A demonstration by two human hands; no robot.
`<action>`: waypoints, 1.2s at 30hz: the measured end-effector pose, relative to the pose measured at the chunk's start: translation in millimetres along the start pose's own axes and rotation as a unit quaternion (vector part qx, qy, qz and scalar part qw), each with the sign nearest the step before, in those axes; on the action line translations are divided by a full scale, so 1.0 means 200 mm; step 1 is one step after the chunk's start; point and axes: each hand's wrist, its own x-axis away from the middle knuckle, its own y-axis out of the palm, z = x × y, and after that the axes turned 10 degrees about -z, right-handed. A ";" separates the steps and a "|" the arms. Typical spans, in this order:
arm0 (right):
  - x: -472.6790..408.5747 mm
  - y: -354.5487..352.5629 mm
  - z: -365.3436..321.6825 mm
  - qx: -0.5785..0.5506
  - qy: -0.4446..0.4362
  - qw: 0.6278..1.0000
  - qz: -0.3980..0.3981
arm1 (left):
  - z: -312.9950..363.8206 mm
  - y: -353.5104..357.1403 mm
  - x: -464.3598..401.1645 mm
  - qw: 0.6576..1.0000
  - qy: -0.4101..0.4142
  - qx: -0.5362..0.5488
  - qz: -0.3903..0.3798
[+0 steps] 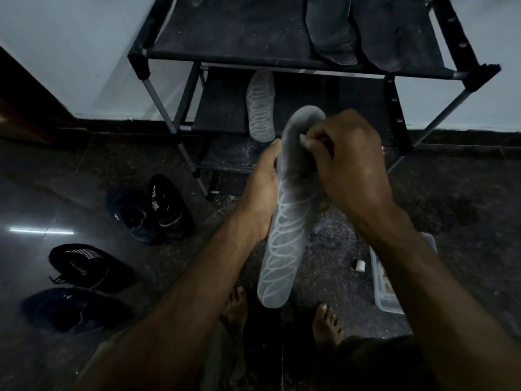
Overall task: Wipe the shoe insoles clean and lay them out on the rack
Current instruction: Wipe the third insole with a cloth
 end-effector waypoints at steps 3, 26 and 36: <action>0.02 0.00 -0.08 -0.037 -0.048 0.995 -0.083 | 0.01 -0.01 0.01 1.000 0.009 0.022 -0.014; -0.05 -0.04 0.11 -0.005 0.014 0.996 0.086 | -0.01 0.03 0.02 0.995 -0.056 -0.065 -0.045; -0.07 -0.06 0.13 0.010 -0.003 0.997 0.075 | -0.01 0.03 0.02 0.992 -0.058 -0.100 -0.041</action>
